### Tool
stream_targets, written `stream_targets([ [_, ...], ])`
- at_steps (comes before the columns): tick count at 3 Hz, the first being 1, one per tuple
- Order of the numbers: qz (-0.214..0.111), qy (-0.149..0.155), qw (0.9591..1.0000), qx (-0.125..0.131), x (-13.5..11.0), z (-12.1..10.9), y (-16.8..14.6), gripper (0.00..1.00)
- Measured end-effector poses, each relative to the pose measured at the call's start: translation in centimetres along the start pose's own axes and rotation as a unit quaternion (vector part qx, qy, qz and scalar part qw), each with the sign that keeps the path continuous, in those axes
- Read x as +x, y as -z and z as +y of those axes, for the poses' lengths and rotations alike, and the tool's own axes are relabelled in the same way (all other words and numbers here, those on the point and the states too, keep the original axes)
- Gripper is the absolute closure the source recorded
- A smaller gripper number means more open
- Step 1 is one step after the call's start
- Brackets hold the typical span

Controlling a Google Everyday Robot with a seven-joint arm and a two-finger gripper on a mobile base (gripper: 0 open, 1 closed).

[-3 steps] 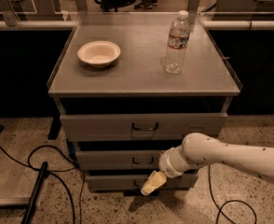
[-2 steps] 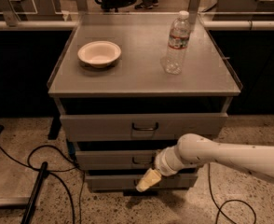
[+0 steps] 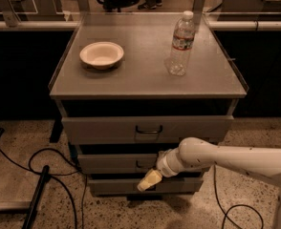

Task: Open middle drawer

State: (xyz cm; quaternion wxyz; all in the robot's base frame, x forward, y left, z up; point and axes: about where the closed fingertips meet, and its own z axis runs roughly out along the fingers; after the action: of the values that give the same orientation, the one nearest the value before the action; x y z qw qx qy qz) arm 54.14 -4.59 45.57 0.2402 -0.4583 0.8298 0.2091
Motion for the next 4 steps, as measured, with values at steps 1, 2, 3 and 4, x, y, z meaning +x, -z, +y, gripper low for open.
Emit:
stream_targets([
  [1,-0.009,0.006,0.9998,0.017,-0.6,-1.3,0.3,0.00],
  [2,-0.013,0.011,0.9995,0.027,-0.9,-1.9,0.4,0.00],
  [3,-0.012,0.014,0.9995,0.027,-0.8,-2.1,-0.2,0.00],
  [4,-0.010,0.016,0.9996,0.020,-0.7,-2.2,-1.6,0.00],
])
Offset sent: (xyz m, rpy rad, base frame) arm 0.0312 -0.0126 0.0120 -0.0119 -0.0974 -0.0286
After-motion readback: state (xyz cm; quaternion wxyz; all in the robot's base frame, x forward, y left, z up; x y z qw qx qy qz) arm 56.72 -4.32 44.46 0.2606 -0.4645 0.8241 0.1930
